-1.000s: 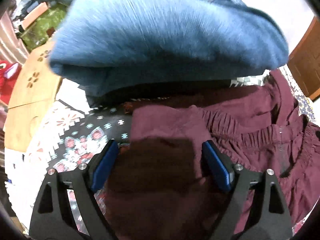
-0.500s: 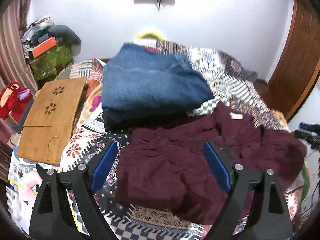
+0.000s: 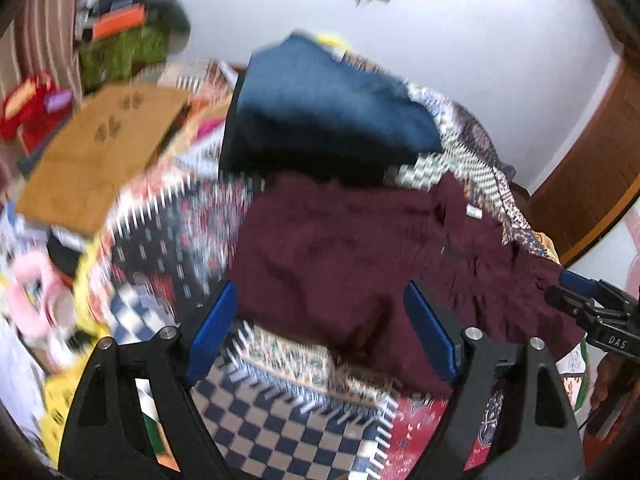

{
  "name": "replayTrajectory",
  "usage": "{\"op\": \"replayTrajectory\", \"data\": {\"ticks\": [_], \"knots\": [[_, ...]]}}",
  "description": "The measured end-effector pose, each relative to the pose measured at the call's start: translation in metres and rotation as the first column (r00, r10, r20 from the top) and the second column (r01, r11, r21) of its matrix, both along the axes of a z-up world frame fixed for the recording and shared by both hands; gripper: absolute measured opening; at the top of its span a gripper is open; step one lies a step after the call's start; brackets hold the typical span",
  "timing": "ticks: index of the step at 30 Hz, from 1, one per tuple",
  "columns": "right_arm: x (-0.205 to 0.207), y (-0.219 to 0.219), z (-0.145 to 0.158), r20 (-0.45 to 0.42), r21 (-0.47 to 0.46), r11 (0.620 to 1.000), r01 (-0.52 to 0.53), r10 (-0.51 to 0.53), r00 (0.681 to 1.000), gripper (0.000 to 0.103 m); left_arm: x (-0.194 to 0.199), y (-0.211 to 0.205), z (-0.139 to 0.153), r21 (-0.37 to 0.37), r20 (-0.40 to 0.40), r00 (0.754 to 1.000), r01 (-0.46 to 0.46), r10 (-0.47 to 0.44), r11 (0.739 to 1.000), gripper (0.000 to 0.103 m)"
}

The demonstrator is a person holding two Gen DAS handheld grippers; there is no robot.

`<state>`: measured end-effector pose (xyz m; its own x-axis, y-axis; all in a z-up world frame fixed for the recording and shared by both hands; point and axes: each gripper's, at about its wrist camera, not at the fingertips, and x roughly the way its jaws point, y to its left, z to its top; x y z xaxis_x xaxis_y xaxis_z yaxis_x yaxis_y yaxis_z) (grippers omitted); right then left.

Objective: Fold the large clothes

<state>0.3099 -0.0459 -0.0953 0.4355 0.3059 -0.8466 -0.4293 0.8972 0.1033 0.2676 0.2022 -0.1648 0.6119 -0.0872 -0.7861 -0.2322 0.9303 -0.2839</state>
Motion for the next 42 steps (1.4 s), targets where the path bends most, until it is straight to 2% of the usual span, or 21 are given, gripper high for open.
{"op": "replayTrajectory", "data": {"ticks": [3, 5, 7, 9, 12, 13, 14, 17, 21, 25, 27, 29, 31, 32, 37, 39, 42], "knots": [[-0.001, 0.001, -0.013, -0.029, -0.017, 1.000, 0.009, -0.009, 1.000, 0.070, -0.001, 0.010, -0.024, -0.119, -0.054, 0.998, -0.038, 0.031, 0.992, 0.082], [-0.001, -0.001, -0.022, -0.039, -0.041, 0.999, 0.017, -0.019, 0.999, 0.070, -0.002, 0.017, -0.038, -0.190, -0.082, 0.994, -0.085, 0.070, 0.978, 0.081], [-0.001, -0.003, -0.029, -0.054, -0.054, 0.998, 0.022, -0.025, 0.998, 0.070, 0.001, 0.023, -0.052, -0.275, -0.131, 0.987, -0.130, 0.097, 0.953, 0.081], [0.000, -0.004, -0.039, -0.084, -0.061, 0.998, 0.022, -0.027, 0.996, 0.070, 0.005, 0.028, -0.065, -0.391, -0.162, 0.983, -0.146, 0.089, 0.909, 0.081], [-0.002, -0.006, -0.049, -0.094, -0.071, 0.997, 0.021, -0.028, 0.995, 0.071, 0.013, 0.034, -0.083, -0.550, -0.190, 0.977, -0.187, 0.096, 0.814, 0.081], [-0.003, -0.006, -0.049, -0.091, -0.068, 0.997, 0.020, -0.027, 0.995, 0.071, 0.017, 0.035, -0.087, -0.576, -0.195, 0.976, -0.197, 0.101, 0.793, 0.081], [-0.004, -0.007, -0.049, -0.089, -0.060, 0.998, 0.020, -0.026, 0.996, 0.072, 0.021, 0.037, -0.091, -0.586, -0.200, 0.974, -0.207, 0.108, 0.783, 0.081], [-0.003, -0.008, -0.050, -0.093, -0.051, 0.999, 0.018, -0.022, 0.995, 0.074, 0.034, 0.040, -0.099, -0.588, -0.213, 0.967, -0.239, 0.137, 0.773, 0.081], [-0.001, -0.008, -0.054, -0.101, -0.038, 0.999, 0.022, -0.026, 0.995, 0.075, 0.046, 0.041, -0.111, -0.609, -0.226, 0.957, -0.286, 0.183, 0.740, 0.081], [-0.003, -0.007, -0.054, -0.103, -0.039, 0.999, 0.024, -0.028, 0.994, 0.075, 0.053, 0.038, -0.113, -0.577, -0.207, 0.949, -0.316, 0.239, 0.753, 0.081], [-0.004, -0.007, -0.052, -0.102, -0.047, 0.999, 0.025, -0.029, 0.994, 0.075, 0.056, 0.034, -0.109, -0.546, -0.208, 0.941, -0.337, 0.266, 0.767, 0.077], [-0.005, -0.007, -0.050, -0.100, -0.061, 0.998, 0.024, -0.031, 0.995, 0.075, 0.059, 0.027, -0.102, -0.459, -0.214, 0.931, -0.363, 0.296, 0.811, 0.055], [-0.008, -0.007, -0.044, -0.095, -0.068, 0.997, 0.026, -0.033, 0.995, 0.075, 0.058, 0.022, -0.095, -0.411, -0.197, 0.932, -0.360, 0.303, 0.838, 0.045], [-0.009, -0.008, -0.042, -0.093, -0.065, 0.997, 0.030, -0.036, 0.995, 0.075, 0.056, 0.020, -0.089, -0.404, -0.179, 0.937, -0.349, 0.301, 0.846, 0.039], [-0.007, -0.010, -0.021, -0.067, -0.012, 0.999, 0.046, -0.047, 0.997, 0.075, 0.041, 0.008, -0.036, -0.311, -0.031, 0.975, -0.220, 0.221, 0.925, 0.031], [-0.005, -0.005, -0.014, -0.058, 0.017, 0.999, 0.041, -0.040, 0.997, 0.075, 0.030, 0.004, -0.011, -0.273, 0.032, 0.978, -0.190, 0.206, 0.943, 0.031], [-0.005, 0.010, -0.013, -0.069, 0.056, 0.998, 0.020, -0.016, 0.997, 0.075, 0.001, 0.004, 0.024, -0.198, 0.121, 0.971, -0.182, 0.208, 0.963, 0.031]]}}
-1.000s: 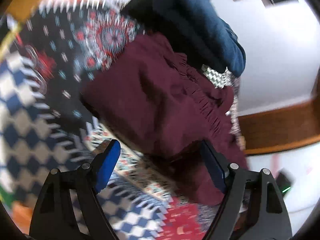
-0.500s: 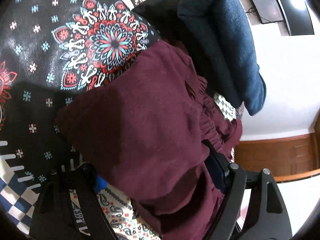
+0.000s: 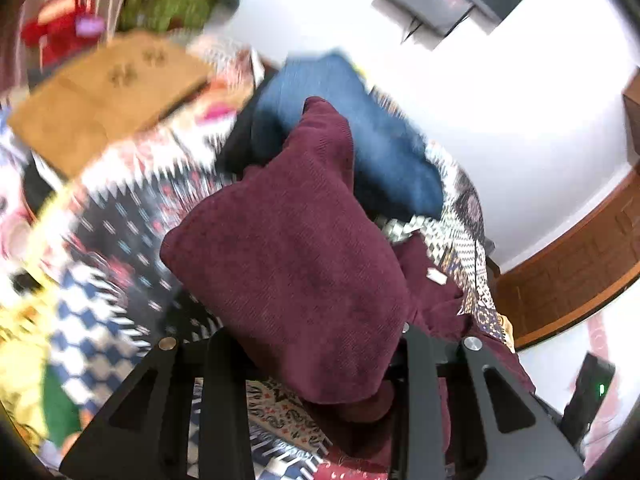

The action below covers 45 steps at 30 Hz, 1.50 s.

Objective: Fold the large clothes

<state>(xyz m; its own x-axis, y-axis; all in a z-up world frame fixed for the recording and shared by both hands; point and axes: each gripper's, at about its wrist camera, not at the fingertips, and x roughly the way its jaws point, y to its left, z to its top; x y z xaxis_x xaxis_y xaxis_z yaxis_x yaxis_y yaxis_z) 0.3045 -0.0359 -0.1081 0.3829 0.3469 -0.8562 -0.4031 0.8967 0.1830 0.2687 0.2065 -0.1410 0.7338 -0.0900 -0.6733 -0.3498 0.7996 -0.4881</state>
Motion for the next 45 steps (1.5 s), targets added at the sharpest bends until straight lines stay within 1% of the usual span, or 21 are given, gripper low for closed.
{"op": "replayTrajectory", "data": {"ticks": [3, 5, 8, 11, 13, 15, 18, 21, 25, 27, 30, 31, 32, 34, 35, 37, 39, 42, 43, 44, 45], "knots": [[-0.003, 0.026, -0.014, -0.061, 0.024, 0.997, -0.069, 0.070, 0.996, 0.075, -0.015, 0.002, 0.030, 0.077, 0.050, 0.998, -0.028, 0.025, 0.997, 0.031], [-0.009, 0.049, -0.032, -0.126, 0.037, 0.989, -0.141, 0.145, 0.981, 0.075, -0.024, 0.002, 0.044, 0.129, 0.074, 0.997, -0.045, 0.036, 0.991, 0.031], [-0.016, 0.069, -0.049, -0.134, 0.006, 0.984, -0.175, 0.175, 0.975, 0.076, -0.025, -0.005, 0.058, 0.196, 0.083, 0.996, -0.050, 0.034, 0.979, 0.031], [-0.015, 0.070, -0.050, -0.149, 0.012, 0.982, -0.187, 0.186, 0.971, 0.077, -0.018, -0.021, 0.059, 0.247, 0.070, 0.997, -0.029, 0.012, 0.969, 0.031], [-0.011, 0.059, -0.044, -0.178, 0.065, 0.982, -0.175, 0.184, 0.967, 0.077, -0.013, -0.035, 0.064, 0.284, 0.080, 0.997, -0.014, -0.009, 0.959, 0.031], [-0.009, 0.041, -0.036, -0.175, 0.101, 0.986, -0.133, 0.149, 0.973, 0.077, -0.014, -0.048, 0.072, 0.300, 0.101, 0.994, 0.013, -0.045, 0.954, 0.031], [-0.006, 0.005, -0.018, -0.110, 0.106, 0.993, -0.057, 0.069, 0.992, 0.077, 0.000, -0.074, 0.082, 0.316, 0.126, 0.987, 0.054, -0.099, 0.947, 0.031], [-0.005, -0.041, -0.001, -0.017, 0.061, 0.997, 0.049, -0.048, 0.999, 0.077, 0.020, -0.115, 0.095, 0.345, 0.144, 0.972, 0.124, -0.184, 0.930, 0.030], [-0.007, -0.098, 0.013, 0.030, 0.041, 0.984, 0.172, -0.173, 0.985, 0.077, 0.049, -0.191, 0.101, 0.396, 0.149, 0.931, 0.251, -0.332, 0.883, 0.030], [-0.012, -0.128, 0.015, 0.048, 0.031, 0.969, 0.245, -0.246, 0.968, 0.077, 0.066, -0.232, 0.092, 0.417, 0.113, 0.907, 0.328, -0.406, 0.848, 0.030], [-0.008, -0.160, 0.014, 0.028, 0.027, 0.948, 0.318, -0.319, 0.947, 0.077, 0.084, -0.276, 0.067, 0.422, 0.024, 0.875, 0.429, -0.483, 0.799, 0.030], [-0.010, -0.172, 0.011, 0.014, 0.020, 0.940, 0.341, -0.342, 0.940, 0.077, 0.091, -0.293, 0.050, 0.410, -0.040, 0.856, 0.485, -0.516, 0.772, 0.030], [-0.012, -0.180, 0.010, 0.010, 0.011, 0.935, 0.355, -0.355, 0.935, 0.077, 0.091, -0.305, 0.038, 0.391, -0.083, 0.837, 0.526, -0.540, 0.755, 0.030], [-0.017, -0.192, 0.009, 0.010, -0.009, 0.927, 0.376, -0.376, 0.927, 0.077, 0.094, -0.322, 0.014, 0.339, -0.165, 0.781, 0.619, -0.602, 0.709, 0.031], [-0.019, -0.196, 0.008, 0.010, -0.017, 0.924, 0.382, -0.382, 0.924, 0.077, 0.093, -0.327, 0.006, 0.321, -0.188, 0.758, 0.649, -0.625, 0.690, 0.033], [-0.021, -0.201, 0.009, 0.007, -0.022, 0.921, 0.388, -0.388, 0.922, 0.077, 0.089, -0.338, -0.002, 0.304, -0.224, 0.722, 0.690, -0.655, 0.657, 0.034], [-0.021, -0.202, 0.013, 0.006, -0.013, 0.925, 0.381, -0.381, 0.925, 0.077, 0.083, -0.341, 0.002, 0.326, -0.234, 0.718, 0.693, -0.656, 0.643, 0.038], [-0.016, -0.202, 0.023, 0.026, -0.014, 0.935, 0.354, -0.354, 0.935, 0.077, 0.076, -0.336, 0.013, 0.310, -0.234, 0.703, 0.708, -0.671, 0.634, 0.045], [-0.017, -0.202, 0.027, 0.040, -0.015, 0.938, 0.346, -0.345, 0.938, 0.077, 0.072, -0.330, 0.022, 0.294, -0.222, 0.695, 0.716, -0.684, 0.633, 0.050], [-0.023, -0.201, 0.034, 0.059, -0.015, 0.943, 0.333, -0.332, 0.941, 0.077, 0.068, -0.323, 0.028, 0.292, -0.207, 0.694, 0.716, -0.689, 0.634, 0.057], [-0.021, -0.196, 0.041, 0.081, -0.012, 0.948, 0.318, -0.316, 0.945, 0.077, 0.062, -0.317, 0.034, 0.301, -0.192, 0.698, 0.711, -0.690, 0.636, 0.061]]}}
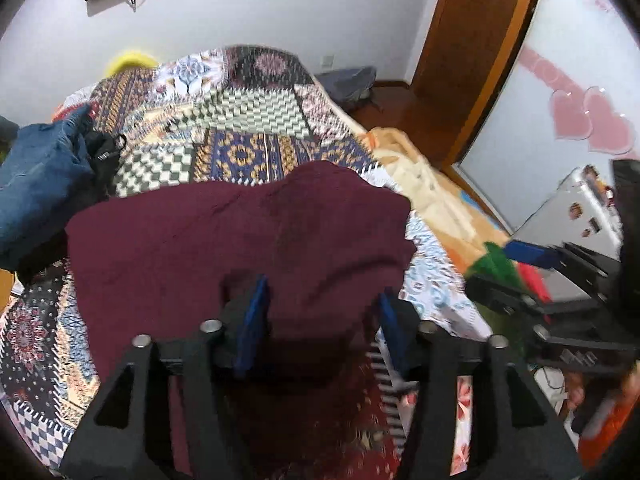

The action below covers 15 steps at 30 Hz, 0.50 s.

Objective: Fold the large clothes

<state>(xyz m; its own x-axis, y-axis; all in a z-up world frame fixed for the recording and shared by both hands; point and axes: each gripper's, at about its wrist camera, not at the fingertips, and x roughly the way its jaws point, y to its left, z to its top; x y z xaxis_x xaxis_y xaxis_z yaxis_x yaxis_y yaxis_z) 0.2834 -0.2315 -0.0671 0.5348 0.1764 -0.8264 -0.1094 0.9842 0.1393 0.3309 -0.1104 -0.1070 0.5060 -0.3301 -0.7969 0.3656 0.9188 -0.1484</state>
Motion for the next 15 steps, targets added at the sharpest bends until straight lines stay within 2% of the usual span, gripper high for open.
{"op": "replayTrajectory", "data": {"ticks": [2, 4, 9, 12, 15], "knots": [[0.001, 0.009, 0.011, 0.037, -0.004, 1.000, -0.029, 0.029, 0.999, 0.077, -0.014, 0.011, 0.014, -0.004, 0.049, 0.999, -0.006, 0.006, 1.000, 0.075], [0.003, 0.019, 0.021, 0.067, -0.002, 0.998, -0.057, 0.057, 0.996, 0.077, -0.024, 0.027, 0.028, -0.008, 0.093, 0.995, -0.024, 0.025, 1.000, 0.084], [0.021, 0.050, 0.033, 0.082, 0.047, 0.990, -0.130, 0.125, 0.989, 0.077, -0.024, 0.073, 0.041, 0.053, 0.168, 0.979, -0.129, 0.119, 0.990, 0.091], [0.030, 0.073, 0.035, 0.080, 0.094, 0.975, -0.203, 0.196, 0.977, 0.077, -0.016, 0.104, 0.031, 0.080, 0.137, 0.971, -0.206, 0.194, 0.975, 0.091], [0.036, 0.094, 0.027, 0.074, 0.030, 0.966, -0.256, 0.253, 0.965, 0.077, -0.009, 0.130, 0.009, 0.081, 0.060, 0.965, -0.259, 0.255, 0.962, 0.091]]}}
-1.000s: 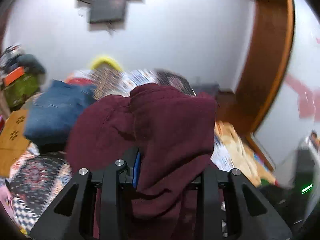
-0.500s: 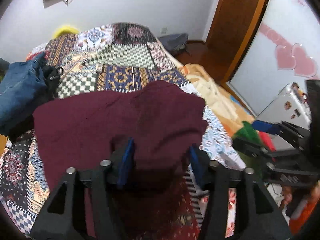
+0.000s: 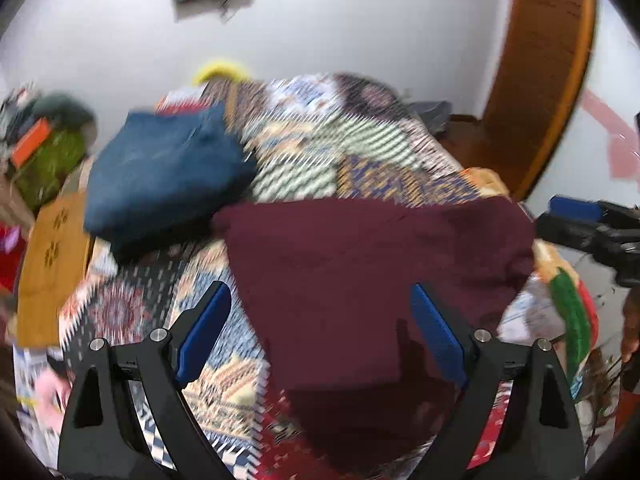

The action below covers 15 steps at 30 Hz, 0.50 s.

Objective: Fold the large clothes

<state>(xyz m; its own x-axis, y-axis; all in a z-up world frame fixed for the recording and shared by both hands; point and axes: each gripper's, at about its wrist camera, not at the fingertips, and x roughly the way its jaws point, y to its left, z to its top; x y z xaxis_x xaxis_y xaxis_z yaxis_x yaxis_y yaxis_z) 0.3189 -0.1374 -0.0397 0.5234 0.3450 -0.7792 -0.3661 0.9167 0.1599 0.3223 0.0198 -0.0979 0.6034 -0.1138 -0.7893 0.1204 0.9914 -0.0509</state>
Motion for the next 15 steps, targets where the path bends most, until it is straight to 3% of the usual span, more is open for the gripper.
{"op": "replayTrajectory", "data": {"ticks": [3, 6, 9, 11, 15], "knots": [[0.006, 0.009, -0.018, -0.012, -0.095, 0.995, -0.032, 0.031, 0.999, 0.077, -0.001, 0.014, -0.026, -0.009, -0.076, 0.997, -0.014, 0.014, 1.000, 0.091], [0.009, -0.002, -0.036, -0.045, -0.163, 0.986, -0.025, 0.018, 0.999, 0.077, -0.007, 0.015, -0.058, 0.034, -0.153, 0.988, 0.013, -0.007, 0.999, 0.091], [0.011, -0.030, -0.050, -0.106, -0.110, 0.994, -0.020, 0.009, 0.994, 0.077, -0.018, 0.018, -0.074, 0.045, -0.139, 0.990, 0.016, -0.010, 0.999, 0.094], [0.012, -0.050, -0.056, -0.140, -0.072, 0.997, 0.007, -0.017, 0.990, 0.080, -0.024, 0.023, -0.078, 0.022, -0.134, 0.991, -0.004, 0.006, 1.000, 0.100], [0.014, -0.082, -0.071, -0.211, -0.028, 0.997, 0.077, -0.081, 0.974, 0.080, -0.026, 0.033, -0.085, -0.042, -0.146, 0.989, -0.028, 0.022, 0.999, 0.101]]}}
